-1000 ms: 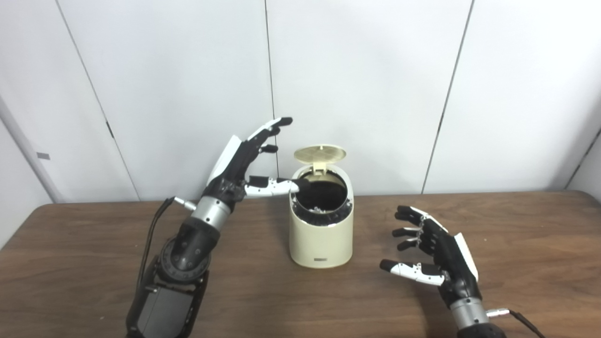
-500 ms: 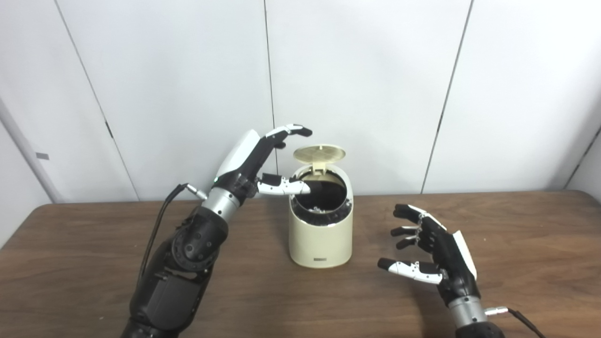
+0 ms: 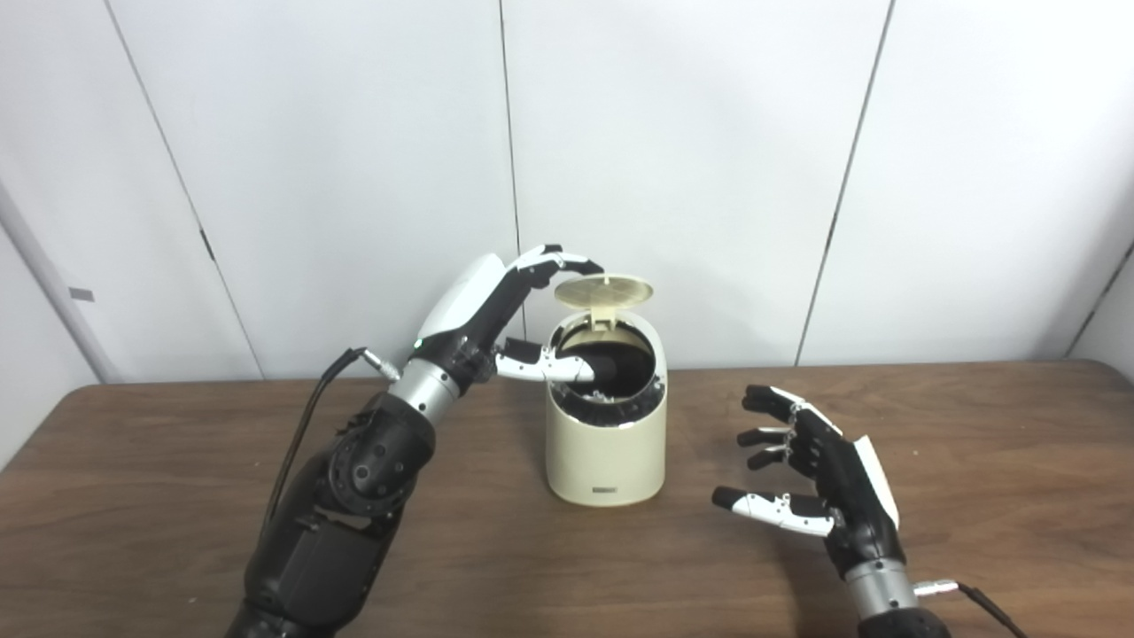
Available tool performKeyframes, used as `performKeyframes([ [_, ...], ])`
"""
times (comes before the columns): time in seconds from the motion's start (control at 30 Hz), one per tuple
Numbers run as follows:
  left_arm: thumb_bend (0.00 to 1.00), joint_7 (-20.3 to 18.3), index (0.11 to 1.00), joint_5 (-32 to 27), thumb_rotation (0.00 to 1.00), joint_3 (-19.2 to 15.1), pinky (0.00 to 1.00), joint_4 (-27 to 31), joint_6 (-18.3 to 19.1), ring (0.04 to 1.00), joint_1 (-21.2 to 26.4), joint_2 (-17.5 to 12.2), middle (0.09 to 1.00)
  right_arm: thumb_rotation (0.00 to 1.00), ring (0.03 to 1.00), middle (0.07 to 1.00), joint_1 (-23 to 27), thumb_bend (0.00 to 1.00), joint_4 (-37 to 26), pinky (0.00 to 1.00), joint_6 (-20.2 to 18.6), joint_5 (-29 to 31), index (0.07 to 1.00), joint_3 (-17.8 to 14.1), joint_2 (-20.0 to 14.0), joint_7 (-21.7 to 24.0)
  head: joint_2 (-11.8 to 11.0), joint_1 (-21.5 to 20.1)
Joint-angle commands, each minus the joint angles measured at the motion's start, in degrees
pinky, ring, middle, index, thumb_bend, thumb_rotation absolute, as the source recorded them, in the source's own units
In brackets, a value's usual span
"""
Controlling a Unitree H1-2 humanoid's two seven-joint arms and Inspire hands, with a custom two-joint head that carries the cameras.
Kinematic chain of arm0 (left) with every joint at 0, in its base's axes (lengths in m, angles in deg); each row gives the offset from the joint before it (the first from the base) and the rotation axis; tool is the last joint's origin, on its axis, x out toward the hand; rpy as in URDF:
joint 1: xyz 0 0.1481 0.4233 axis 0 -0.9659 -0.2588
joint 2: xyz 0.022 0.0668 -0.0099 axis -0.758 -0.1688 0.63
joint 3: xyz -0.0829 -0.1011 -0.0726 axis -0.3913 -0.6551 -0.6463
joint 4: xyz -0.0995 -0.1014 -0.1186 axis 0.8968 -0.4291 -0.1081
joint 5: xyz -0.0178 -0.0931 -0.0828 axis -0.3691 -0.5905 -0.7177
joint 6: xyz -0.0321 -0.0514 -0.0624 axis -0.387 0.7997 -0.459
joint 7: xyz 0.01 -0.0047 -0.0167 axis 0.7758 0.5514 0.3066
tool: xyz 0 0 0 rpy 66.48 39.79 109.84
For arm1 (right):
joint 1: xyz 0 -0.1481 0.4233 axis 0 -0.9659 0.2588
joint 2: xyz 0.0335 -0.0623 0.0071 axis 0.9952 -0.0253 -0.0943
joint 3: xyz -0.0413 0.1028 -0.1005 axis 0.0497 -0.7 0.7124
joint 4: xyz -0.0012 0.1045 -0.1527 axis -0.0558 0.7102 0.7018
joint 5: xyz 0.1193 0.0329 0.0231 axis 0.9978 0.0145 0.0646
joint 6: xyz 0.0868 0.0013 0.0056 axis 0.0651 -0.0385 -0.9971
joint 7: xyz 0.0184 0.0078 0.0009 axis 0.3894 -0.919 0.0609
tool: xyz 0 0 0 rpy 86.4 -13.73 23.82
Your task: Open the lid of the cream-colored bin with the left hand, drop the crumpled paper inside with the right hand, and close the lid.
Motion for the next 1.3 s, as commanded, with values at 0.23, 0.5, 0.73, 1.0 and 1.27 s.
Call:
performKeyframes([
  [0.23,0.93,-1.16,0.785,-0.65,0.39,-0.32,0.9,2.05,-2.51,1.0,2.03,-1.19,0.842,0.05,0.617,0.77,1.4,0.77,-3.06,0.5,0.2,-0.32,0.753,0.17,0.34,-0.62,0.36,-0.24],
  [0.5,0.93,-2.19,0.763,0.82,0.39,0.54,0.85,3.86,-2.92,0.985,1.25,-2.35,0.813,0.06,0.621,0.771,1.47,0.77,-3.19,0.5,0.14,-0.67,0.751,0.32,0.48,-0.73,0.65,-0.44],
  [0.73,0.92,-2.65,0.774,1.84,0.38,0.94,0.86,5.31,-3.17,0.988,0.39,-3.12,0.816,0.06,0.623,0.772,1.49,0.77,-3.57,0.5,-0.18,-0.77,0.752,0.35,0.54,-0.64,1.04,-0.47],
  [1.0,0.94,-3.19,0.783,2.95,0.4,1.32,0.86,6.51,-2.92,0.993,0.01,-4.11,0.82,0.1,0.624,0.768,1.49,0.78,-3.83,0.52,-0.33,-0.4,0.756,0.28,0.69,-0.57,1.42,-0.53],
  [1.27,0.94,-3.83,0.783,3.84,0.39,1.29,0.84,7.48,-3.08,0.989,-1.03,-4.16,0.818,0.09,0.62,0.769,1.39,0.78,-4.2,0.52,-0.51,-0.78,0.757,0.47,0.73,-0.42,1.81,-0.62],
])
